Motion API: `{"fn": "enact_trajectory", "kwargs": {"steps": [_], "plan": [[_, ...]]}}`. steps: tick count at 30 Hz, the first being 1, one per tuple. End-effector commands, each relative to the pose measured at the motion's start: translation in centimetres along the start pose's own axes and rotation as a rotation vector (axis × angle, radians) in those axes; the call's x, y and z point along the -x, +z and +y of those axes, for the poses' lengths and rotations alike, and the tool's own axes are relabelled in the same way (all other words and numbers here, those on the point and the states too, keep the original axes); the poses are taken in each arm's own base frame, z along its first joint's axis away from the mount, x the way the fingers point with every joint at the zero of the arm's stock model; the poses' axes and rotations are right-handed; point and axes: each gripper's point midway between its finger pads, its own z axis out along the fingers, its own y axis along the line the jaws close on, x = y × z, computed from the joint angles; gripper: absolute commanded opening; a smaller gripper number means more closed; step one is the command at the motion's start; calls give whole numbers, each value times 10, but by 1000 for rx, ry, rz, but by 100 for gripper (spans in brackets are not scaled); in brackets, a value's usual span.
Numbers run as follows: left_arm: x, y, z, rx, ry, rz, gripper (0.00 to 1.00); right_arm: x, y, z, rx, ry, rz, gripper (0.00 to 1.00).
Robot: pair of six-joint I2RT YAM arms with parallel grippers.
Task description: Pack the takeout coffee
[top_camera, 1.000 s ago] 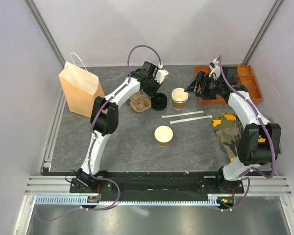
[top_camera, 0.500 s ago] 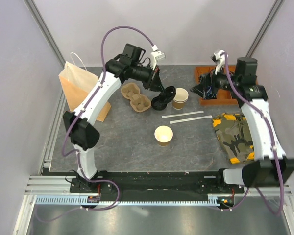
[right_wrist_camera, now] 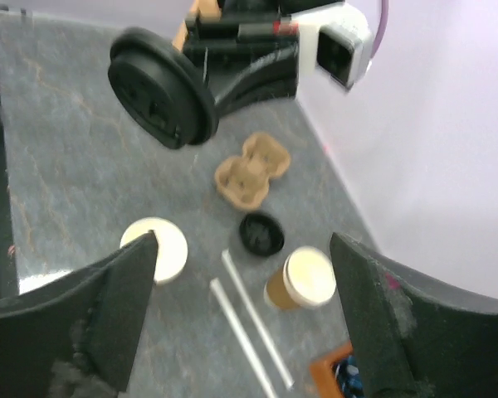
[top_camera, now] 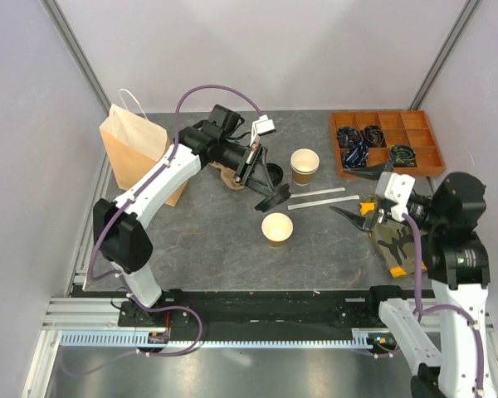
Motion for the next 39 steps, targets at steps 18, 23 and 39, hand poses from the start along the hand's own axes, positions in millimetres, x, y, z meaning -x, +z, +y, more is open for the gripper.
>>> {"fn": "enact_trajectory", "kwargs": {"steps": [18, 23, 39], "plan": [[99, -25, -94, -149, 321, -387, 2, 82, 50, -56, -8, 589, -474, 64], [90, -12, -90, -178, 233, -367, 2, 82, 53, -51, -18, 437, -442, 52], [66, 12, -102, -244, 249, -264, 2, 94, 49, -17, -30, 74, -475, 40]]}}
